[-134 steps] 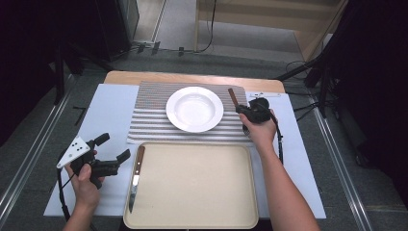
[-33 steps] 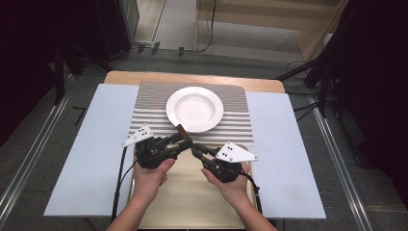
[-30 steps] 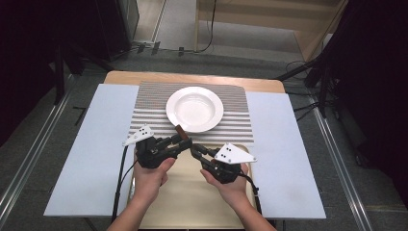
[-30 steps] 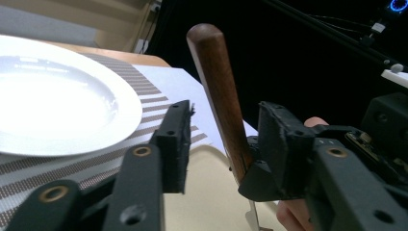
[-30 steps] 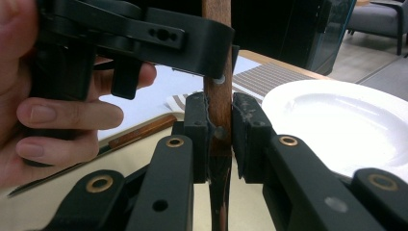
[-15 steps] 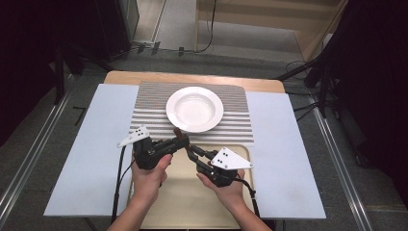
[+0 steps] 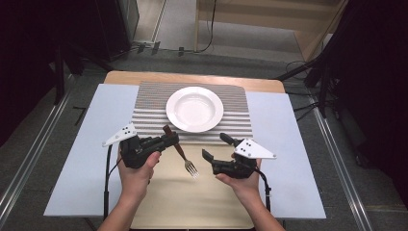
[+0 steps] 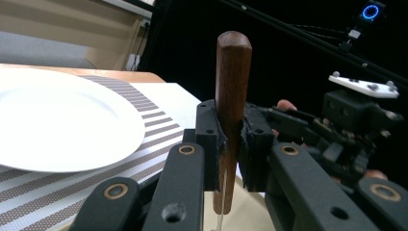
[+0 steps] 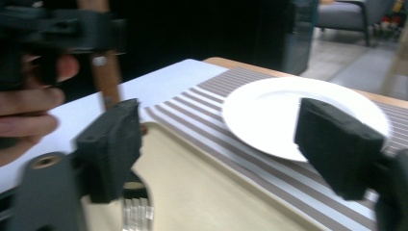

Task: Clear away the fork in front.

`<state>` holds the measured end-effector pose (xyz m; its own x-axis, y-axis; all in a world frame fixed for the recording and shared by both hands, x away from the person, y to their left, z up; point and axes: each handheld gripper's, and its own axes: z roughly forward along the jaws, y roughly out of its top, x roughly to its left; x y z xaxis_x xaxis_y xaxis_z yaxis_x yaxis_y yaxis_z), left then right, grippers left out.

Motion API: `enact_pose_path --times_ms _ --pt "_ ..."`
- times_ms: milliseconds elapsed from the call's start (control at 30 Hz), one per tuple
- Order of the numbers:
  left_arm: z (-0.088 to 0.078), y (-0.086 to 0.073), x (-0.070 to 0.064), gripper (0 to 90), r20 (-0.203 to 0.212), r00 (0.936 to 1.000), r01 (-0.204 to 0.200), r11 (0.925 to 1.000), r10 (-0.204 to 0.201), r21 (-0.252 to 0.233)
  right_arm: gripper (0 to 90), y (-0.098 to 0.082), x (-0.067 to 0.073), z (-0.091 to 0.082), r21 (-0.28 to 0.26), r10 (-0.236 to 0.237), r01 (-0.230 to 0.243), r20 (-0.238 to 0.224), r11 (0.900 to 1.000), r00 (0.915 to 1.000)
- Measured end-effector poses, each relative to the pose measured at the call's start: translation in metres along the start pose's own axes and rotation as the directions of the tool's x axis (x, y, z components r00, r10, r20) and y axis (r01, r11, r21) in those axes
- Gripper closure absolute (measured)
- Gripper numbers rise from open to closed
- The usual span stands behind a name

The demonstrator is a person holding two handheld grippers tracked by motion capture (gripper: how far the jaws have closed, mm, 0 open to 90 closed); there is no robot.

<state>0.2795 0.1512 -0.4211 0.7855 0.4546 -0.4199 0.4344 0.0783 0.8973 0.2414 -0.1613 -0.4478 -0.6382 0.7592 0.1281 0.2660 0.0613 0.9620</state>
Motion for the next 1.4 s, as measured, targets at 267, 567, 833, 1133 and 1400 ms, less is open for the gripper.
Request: enact_pose_path --times_ms 267,567,833,1133,1400 --pt "-0.006 -0.001 0.004 80.0 0.016 0.9999 0.004 0.9997 -0.005 0.025 0.0 -0.01 -0.034 -0.026 0.004 0.039 -0.039 0.065 0.999 0.9971" --pt "-0.014 -0.001 0.009 80.0 0.015 0.9994 0.031 0.999 -0.032 0.033 0.0 -0.023 -0.064 -0.057 0.007 0.062 -0.064 0.157 0.998 0.9856" --pt "-0.017 -0.004 0.014 80.0 0.033 0.9976 0.059 0.9955 -0.061 0.074 0.0 -0.036 -0.084 -0.079 0.0 0.026 -0.027 0.206 1.0 0.9782" --pt "-0.026 -0.009 0.016 80.0 0.04 0.9958 0.077 0.9904 -0.082 0.115 0.0 -0.046 -0.1 -0.102 -0.006 0.04 -0.04 0.27 0.999 0.9622" --pt "-0.034 -0.015 0.021 80.0 0.049 0.9922 0.107 0.986 -0.114 0.128 0.0 -0.054 -0.11 -0.119 -0.011 0.06 -0.06 0.305 0.998 0.9505"
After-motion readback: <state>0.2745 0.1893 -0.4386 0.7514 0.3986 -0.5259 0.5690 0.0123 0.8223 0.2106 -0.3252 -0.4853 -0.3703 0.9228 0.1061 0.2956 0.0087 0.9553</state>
